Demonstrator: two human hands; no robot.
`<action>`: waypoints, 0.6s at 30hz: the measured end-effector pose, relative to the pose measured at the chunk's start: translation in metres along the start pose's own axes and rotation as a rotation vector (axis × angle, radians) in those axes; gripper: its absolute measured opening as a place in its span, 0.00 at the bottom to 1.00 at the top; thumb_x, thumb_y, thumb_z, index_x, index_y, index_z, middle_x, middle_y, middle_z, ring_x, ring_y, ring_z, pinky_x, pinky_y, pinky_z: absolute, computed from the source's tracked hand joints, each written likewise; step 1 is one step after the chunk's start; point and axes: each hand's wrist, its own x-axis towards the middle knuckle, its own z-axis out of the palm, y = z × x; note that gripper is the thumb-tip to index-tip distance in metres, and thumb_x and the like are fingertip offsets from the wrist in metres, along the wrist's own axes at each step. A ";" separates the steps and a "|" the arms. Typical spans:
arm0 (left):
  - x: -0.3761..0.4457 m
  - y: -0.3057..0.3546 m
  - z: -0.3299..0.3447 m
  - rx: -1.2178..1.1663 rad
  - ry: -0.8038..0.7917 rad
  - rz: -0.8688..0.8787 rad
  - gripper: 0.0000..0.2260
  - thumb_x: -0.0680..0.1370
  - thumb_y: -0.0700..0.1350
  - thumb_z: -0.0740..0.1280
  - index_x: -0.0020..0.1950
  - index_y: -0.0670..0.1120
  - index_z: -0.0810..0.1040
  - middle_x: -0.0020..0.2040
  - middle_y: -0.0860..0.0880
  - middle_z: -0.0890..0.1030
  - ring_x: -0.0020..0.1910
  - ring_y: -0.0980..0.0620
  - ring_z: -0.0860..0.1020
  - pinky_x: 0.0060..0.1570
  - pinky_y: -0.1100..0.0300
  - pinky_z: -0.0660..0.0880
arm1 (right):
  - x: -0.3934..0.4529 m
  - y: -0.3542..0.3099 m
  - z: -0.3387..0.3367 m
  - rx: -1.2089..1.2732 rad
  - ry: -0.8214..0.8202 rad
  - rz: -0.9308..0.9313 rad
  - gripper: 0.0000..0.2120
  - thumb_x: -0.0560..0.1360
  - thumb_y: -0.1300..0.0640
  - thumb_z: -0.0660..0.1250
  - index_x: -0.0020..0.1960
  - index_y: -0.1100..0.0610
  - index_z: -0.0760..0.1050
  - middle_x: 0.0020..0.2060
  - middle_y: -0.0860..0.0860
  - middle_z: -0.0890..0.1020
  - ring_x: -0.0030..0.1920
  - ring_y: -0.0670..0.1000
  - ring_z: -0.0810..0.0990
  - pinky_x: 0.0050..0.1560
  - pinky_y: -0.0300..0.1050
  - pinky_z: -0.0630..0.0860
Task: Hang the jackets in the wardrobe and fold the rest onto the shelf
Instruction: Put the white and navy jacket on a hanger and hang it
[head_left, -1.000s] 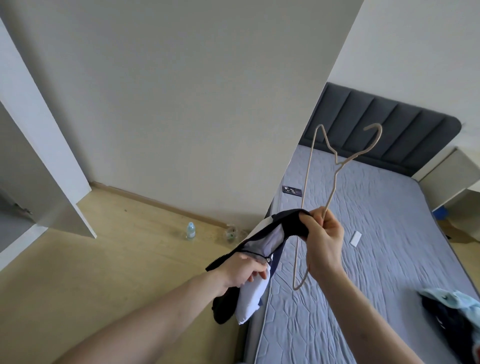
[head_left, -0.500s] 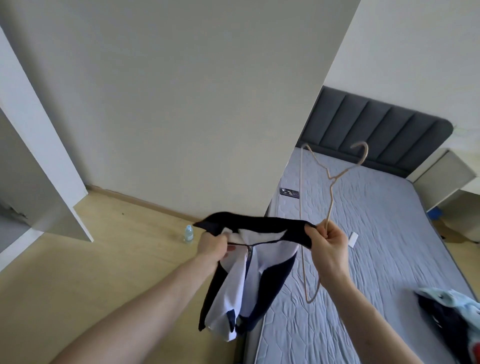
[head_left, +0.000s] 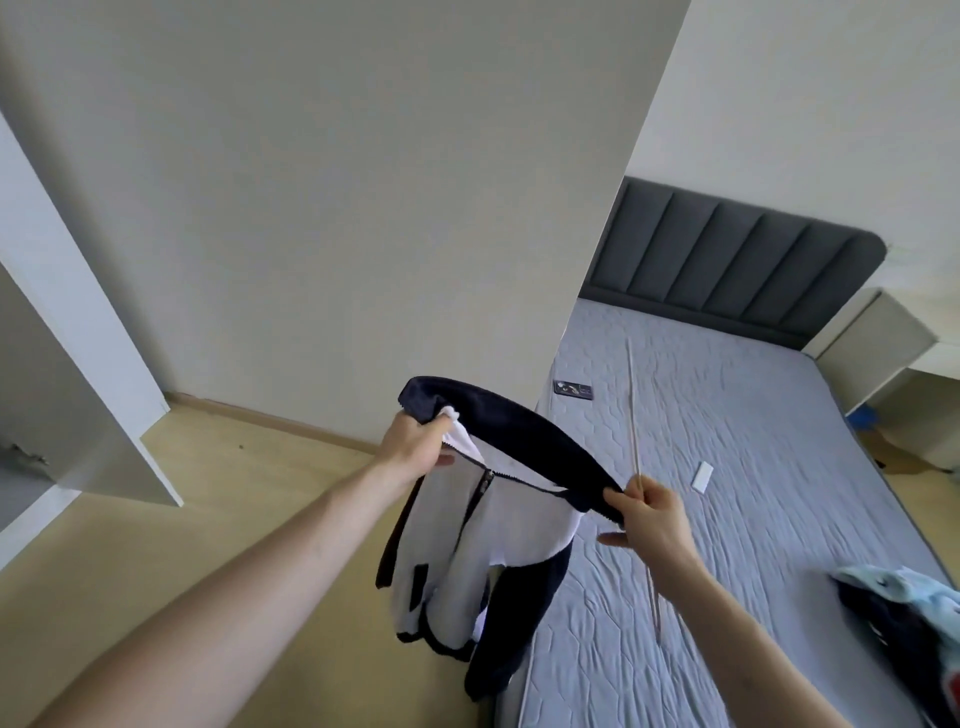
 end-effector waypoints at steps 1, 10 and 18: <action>-0.001 0.007 -0.001 -0.016 -0.041 0.007 0.12 0.75 0.51 0.69 0.51 0.44 0.83 0.50 0.45 0.85 0.50 0.46 0.85 0.53 0.47 0.84 | -0.001 0.004 -0.004 -0.081 -0.054 0.006 0.27 0.78 0.64 0.71 0.30 0.49 0.59 0.27 0.48 0.66 0.26 0.46 0.74 0.30 0.46 0.78; -0.001 0.041 -0.002 0.167 -0.084 0.128 0.12 0.78 0.51 0.65 0.56 0.46 0.74 0.47 0.49 0.80 0.46 0.51 0.80 0.50 0.54 0.76 | -0.026 -0.034 -0.037 -0.385 -0.203 -0.208 0.24 0.79 0.37 0.63 0.33 0.53 0.77 0.26 0.47 0.76 0.23 0.43 0.65 0.26 0.35 0.62; 0.018 0.052 -0.015 0.638 0.068 0.241 0.06 0.82 0.45 0.60 0.58 0.44 0.72 0.49 0.44 0.82 0.48 0.41 0.79 0.51 0.48 0.77 | -0.055 -0.090 -0.072 -0.394 -0.291 -0.360 0.18 0.80 0.35 0.57 0.51 0.37 0.85 0.25 0.49 0.67 0.26 0.49 0.63 0.29 0.42 0.60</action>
